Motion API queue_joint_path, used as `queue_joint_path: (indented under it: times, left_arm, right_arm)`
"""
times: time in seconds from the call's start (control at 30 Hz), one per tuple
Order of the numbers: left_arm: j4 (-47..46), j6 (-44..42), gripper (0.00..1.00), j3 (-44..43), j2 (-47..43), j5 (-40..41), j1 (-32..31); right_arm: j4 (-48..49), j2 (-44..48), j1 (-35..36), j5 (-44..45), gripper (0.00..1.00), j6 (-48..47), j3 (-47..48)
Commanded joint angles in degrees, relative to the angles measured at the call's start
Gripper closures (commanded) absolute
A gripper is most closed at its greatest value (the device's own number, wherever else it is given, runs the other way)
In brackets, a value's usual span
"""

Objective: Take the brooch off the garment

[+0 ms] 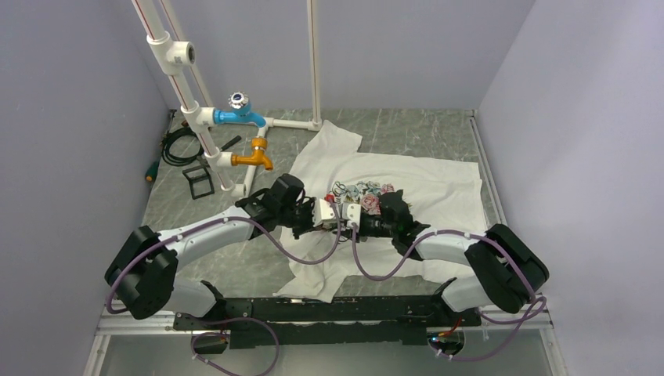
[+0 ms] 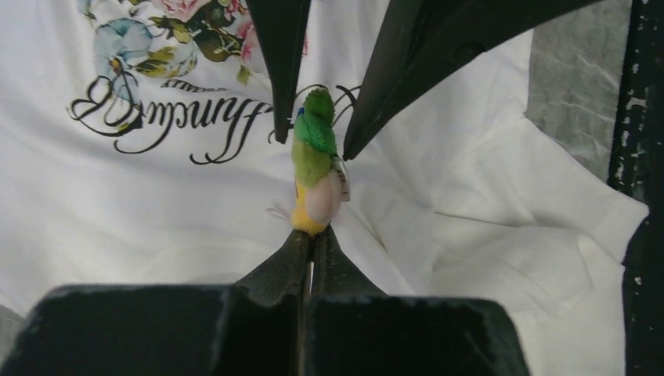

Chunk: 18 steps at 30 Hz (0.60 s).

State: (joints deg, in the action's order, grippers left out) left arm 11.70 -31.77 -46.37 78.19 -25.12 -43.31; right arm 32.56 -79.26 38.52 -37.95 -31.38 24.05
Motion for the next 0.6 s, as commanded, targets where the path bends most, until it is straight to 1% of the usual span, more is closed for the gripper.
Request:
queue_joint_path:
  times: [0.0,0.13,0.3,0.57]
  left_arm:
    - [5.07,1.93,1.00,-2.89,1.32,-3.22,-0.37]
    - [6.67,3.09,1.00,-4.14,2.88,-3.28,-0.34]
    - [7.91,5.73,1.00,-5.33,4.82,-3.62,-0.20]
    - [8.66,9.95,1.00,-7.86,8.62,-3.68,2.67]
  right_arm:
    - [-0.73,1.67,-0.02,-2.31,0.63,-1.36,1.25]
    - [-1.21,0.35,0.02,-3.47,0.64,-0.81,2.05]
    - [0.88,-2.49,0.05,-3.66,0.63,1.74,2.38]
    - [5.12,-4.54,0.04,-2.77,0.63,7.19,2.19]
